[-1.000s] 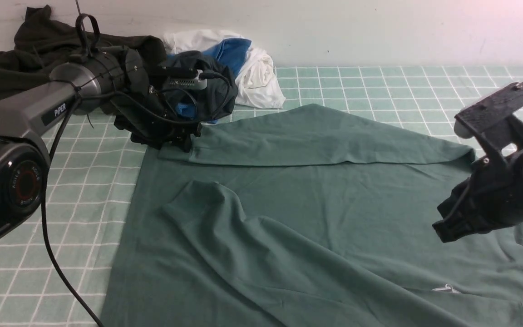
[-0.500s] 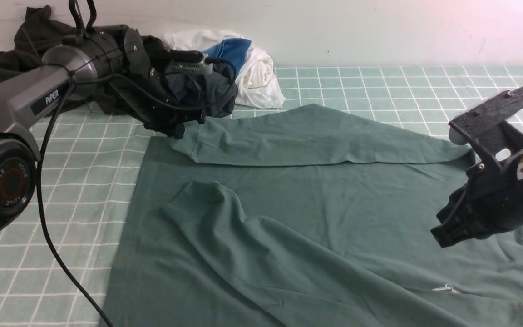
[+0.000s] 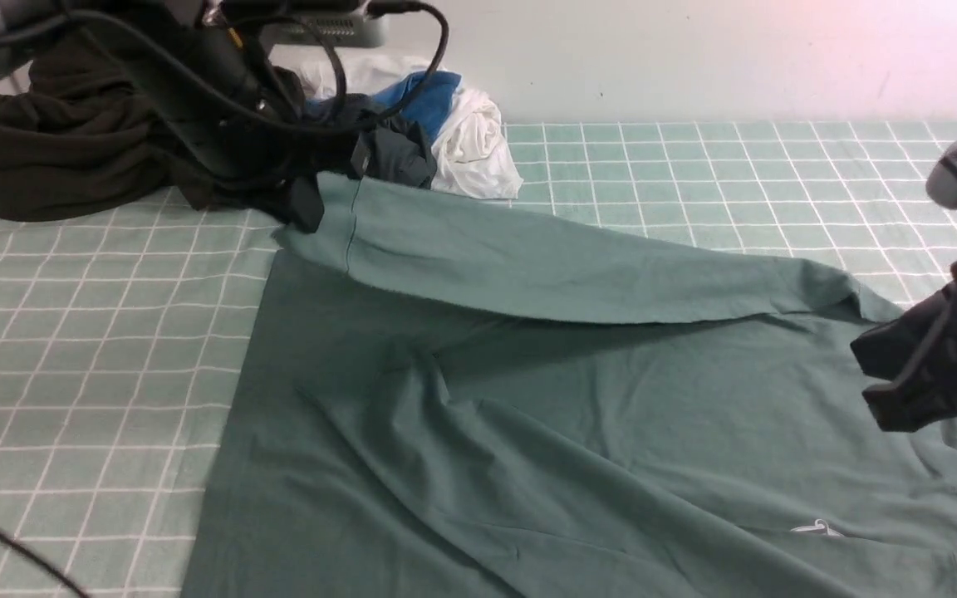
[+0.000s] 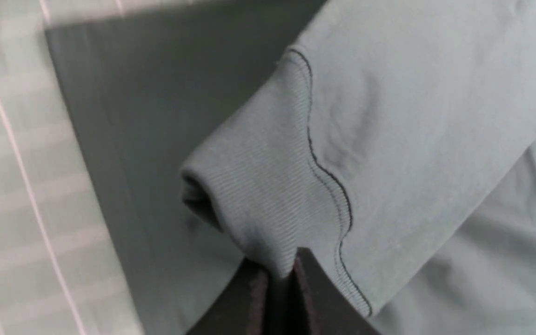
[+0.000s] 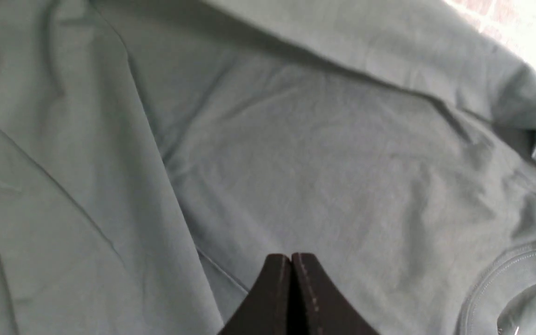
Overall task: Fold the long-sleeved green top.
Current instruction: Use the left arm to drag and drop the cuff onto the cuff closest to the left arm, then use both arms simultaneously to clamp the lower edge of the clothing fabric
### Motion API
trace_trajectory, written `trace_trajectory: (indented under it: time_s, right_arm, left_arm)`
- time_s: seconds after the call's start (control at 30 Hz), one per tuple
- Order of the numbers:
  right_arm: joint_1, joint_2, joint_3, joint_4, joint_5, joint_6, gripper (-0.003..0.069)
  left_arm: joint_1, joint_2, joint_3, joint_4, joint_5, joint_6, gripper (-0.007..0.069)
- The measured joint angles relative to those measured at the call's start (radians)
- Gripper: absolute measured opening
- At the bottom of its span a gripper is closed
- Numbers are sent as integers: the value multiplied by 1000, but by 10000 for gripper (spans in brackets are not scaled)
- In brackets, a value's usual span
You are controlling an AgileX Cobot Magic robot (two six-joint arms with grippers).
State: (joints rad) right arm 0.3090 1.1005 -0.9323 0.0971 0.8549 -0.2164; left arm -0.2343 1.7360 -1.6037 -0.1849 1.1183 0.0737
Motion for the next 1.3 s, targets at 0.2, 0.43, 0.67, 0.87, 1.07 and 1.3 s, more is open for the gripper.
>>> trace_trajectory:
  time_s: [0.2, 0.43, 0.67, 0.87, 1.07, 1.3]
  right_arm:
    - [31, -42, 0, 13, 6, 0, -14]
    - [106, -46, 0, 9, 11, -1, -14]
    - [145, -72, 0, 61, 163, -1, -14]
    - [178, -88, 0, 104, 302, -1, -14]
    - [180, -88, 9, 111, 320, -1, -14]
    - [180, -88, 9, 111, 319, -11, -14]
  left_arm:
    - [-3, -253, 473, -76, -151, 3, 48]
    - [-3, -347, 780, -110, -277, 64, 199]
    - [-20, -430, 795, -69, -180, 264, 386]
    - [-197, -549, 868, -37, -67, 361, 384]
    - [-412, -557, 1097, 53, -165, 449, 377]
    - [-465, -527, 1195, 128, -370, 446, 375]
